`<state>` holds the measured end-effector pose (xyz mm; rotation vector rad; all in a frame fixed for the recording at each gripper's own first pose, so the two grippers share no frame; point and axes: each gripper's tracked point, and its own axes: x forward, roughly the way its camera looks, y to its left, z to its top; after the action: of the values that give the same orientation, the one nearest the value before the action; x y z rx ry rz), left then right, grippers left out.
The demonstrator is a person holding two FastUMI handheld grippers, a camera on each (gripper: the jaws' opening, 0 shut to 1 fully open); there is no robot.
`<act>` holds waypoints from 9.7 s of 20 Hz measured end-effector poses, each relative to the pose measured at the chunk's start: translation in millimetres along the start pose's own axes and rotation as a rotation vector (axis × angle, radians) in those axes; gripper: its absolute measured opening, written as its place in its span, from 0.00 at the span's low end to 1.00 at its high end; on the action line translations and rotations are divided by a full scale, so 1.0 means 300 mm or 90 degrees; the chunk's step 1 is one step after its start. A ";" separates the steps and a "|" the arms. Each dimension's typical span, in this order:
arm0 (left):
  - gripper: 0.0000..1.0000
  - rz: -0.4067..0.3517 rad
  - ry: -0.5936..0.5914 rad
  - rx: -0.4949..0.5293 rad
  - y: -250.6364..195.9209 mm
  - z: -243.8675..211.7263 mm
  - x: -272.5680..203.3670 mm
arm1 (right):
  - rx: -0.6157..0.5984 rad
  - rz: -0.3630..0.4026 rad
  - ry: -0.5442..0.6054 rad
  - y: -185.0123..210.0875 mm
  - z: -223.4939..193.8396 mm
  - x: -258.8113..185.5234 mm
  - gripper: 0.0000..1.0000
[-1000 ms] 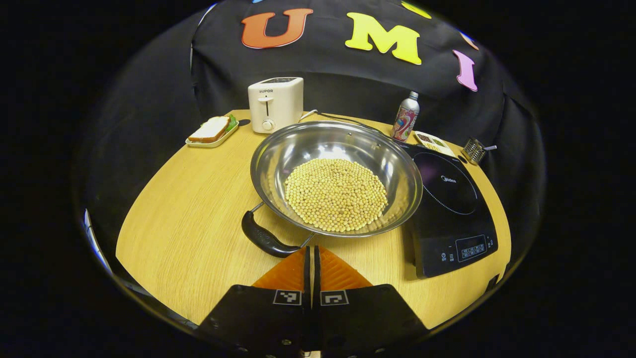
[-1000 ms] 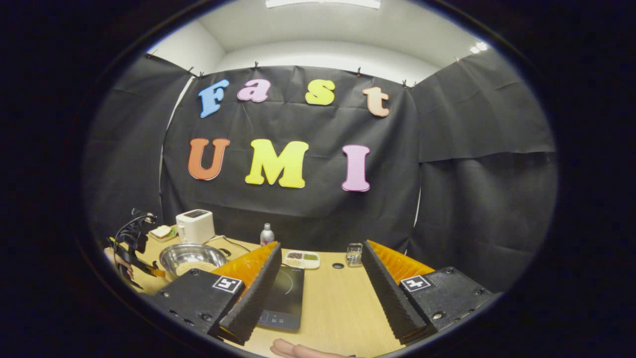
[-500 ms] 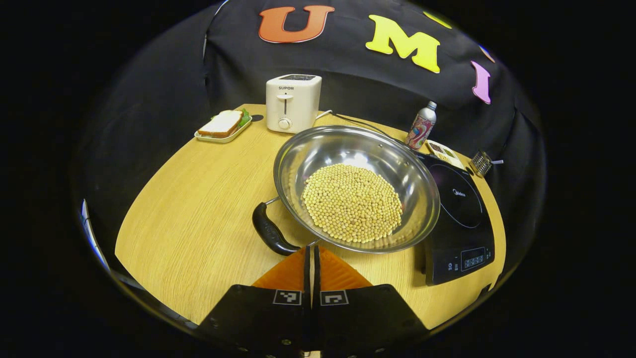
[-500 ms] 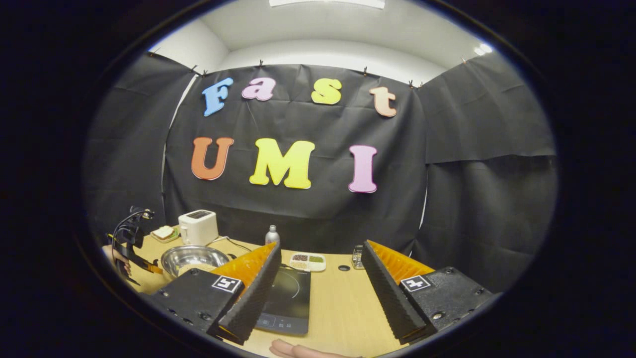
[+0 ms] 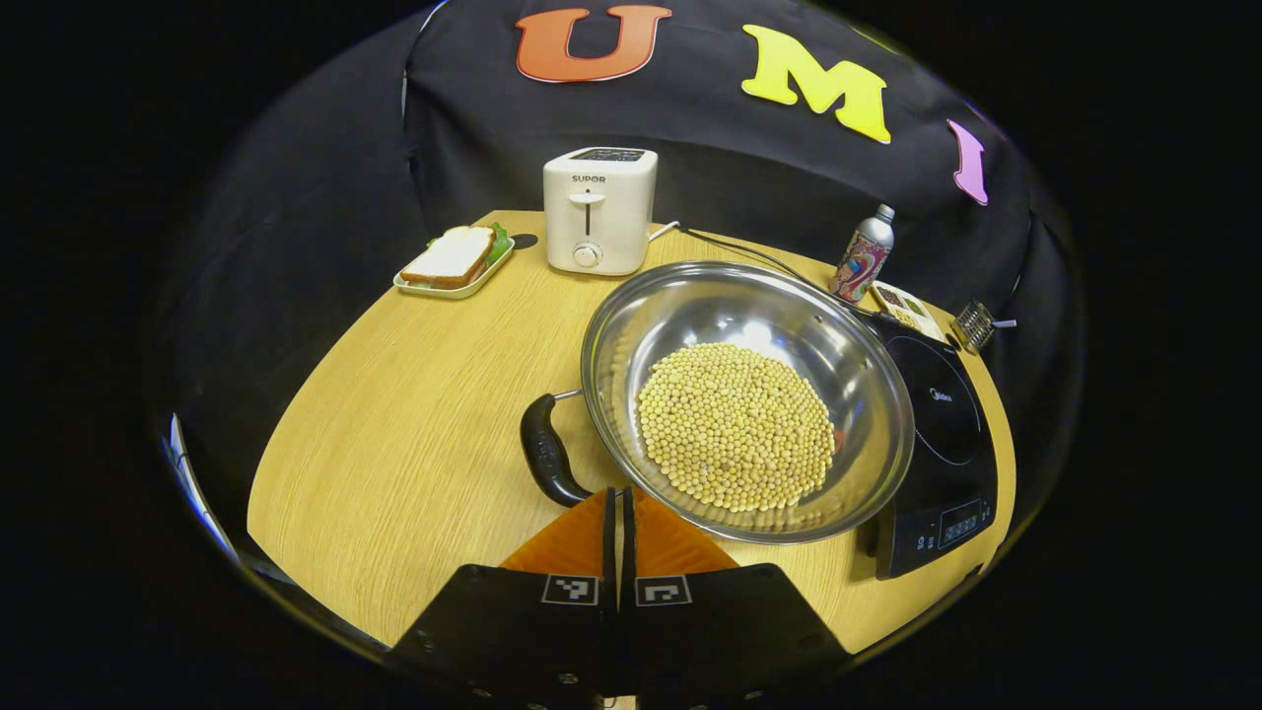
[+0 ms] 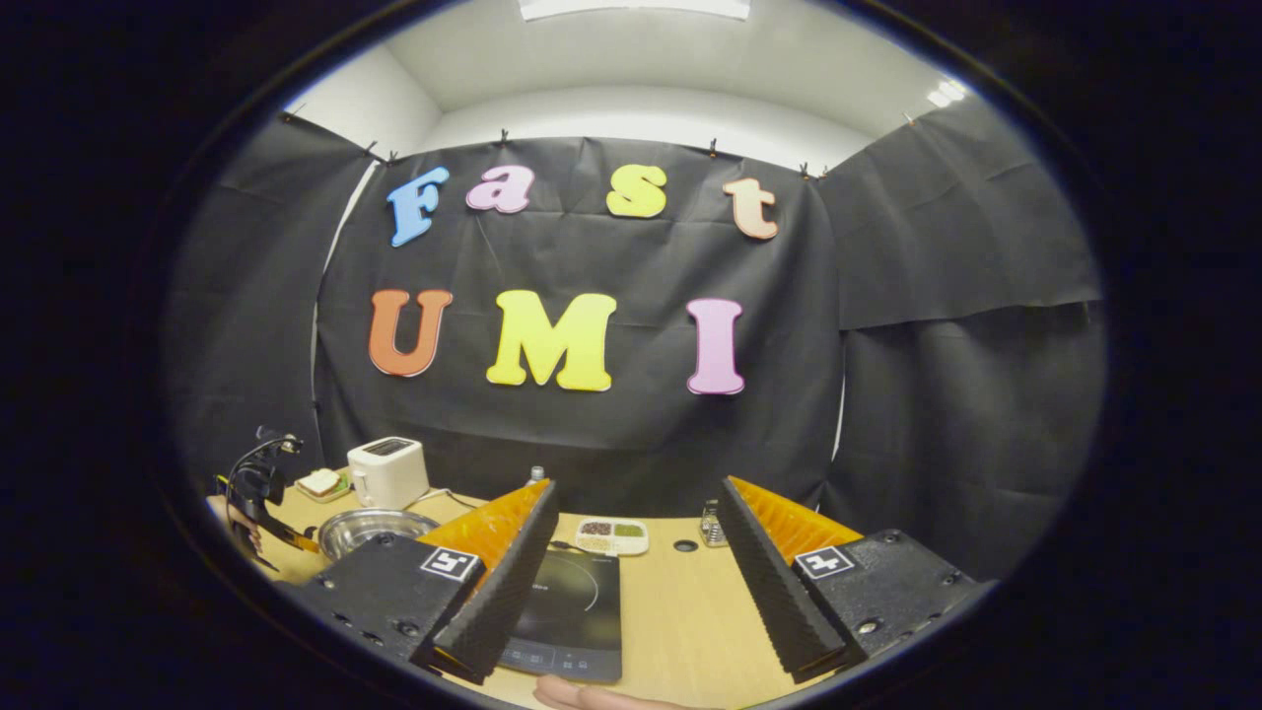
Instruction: First push the handle of the pot to place it horizontally, then grasp the pot with both hands and set it on the induction cooktop.
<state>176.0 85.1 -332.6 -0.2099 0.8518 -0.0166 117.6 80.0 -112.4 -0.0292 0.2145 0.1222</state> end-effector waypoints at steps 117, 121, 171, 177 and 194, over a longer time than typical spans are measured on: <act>0.62 -0.071 -0.047 0.190 -0.786 0.392 0.006 | -0.005 0.114 0.442 -0.020 -0.644 0.688 0.58; 0.62 -0.071 -0.025 0.188 -0.787 0.361 0.119 | -0.006 0.111 0.461 -0.013 -0.740 0.735 0.56; 0.95 -0.090 -0.468 0.046 -0.518 0.123 -0.758 | -0.003 0.026 0.037 -0.002 -0.275 -0.163 0.96; 0.95 -0.101 -0.533 0.058 -0.526 0.075 -1.040 | -0.029 -0.047 -0.027 -0.088 -0.109 -0.439 1.00; 0.95 -0.118 -0.598 0.076 -0.584 0.035 -1.240 | 0.091 -0.026 -0.099 -0.142 -0.003 -0.653 1.00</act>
<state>-49.4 -48.0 -15.5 -0.1574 -0.1057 -0.1312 -67.1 14.7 -70.7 0.1186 0.0674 0.0684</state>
